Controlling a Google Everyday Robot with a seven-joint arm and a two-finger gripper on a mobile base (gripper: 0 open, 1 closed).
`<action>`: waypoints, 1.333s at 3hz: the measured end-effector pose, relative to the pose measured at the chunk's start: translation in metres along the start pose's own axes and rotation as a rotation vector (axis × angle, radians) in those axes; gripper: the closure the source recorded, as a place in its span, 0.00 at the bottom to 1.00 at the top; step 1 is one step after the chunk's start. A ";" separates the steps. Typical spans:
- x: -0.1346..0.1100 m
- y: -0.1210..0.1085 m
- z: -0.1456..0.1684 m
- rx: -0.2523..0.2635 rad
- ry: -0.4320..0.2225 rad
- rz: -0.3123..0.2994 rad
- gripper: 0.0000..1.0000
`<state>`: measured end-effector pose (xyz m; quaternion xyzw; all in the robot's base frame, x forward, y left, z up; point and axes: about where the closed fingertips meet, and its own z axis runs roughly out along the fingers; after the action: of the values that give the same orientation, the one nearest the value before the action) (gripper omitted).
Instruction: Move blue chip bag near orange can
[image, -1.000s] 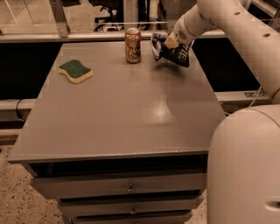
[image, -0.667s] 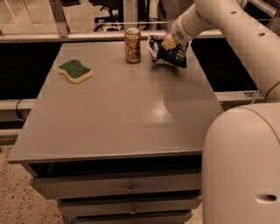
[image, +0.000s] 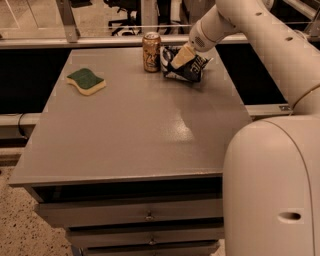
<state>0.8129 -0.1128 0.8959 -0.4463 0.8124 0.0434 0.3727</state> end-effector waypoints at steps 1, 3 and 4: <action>-0.003 0.005 0.003 -0.024 -0.007 -0.015 0.00; 0.003 -0.013 -0.057 -0.021 -0.116 -0.076 0.00; 0.019 -0.005 -0.105 -0.066 -0.191 -0.137 0.00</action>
Offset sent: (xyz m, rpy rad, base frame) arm -0.0080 -0.0161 0.0347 0.0305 -0.0690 0.0652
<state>0.7509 -0.1713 0.9599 -0.5065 0.7391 0.0868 0.4356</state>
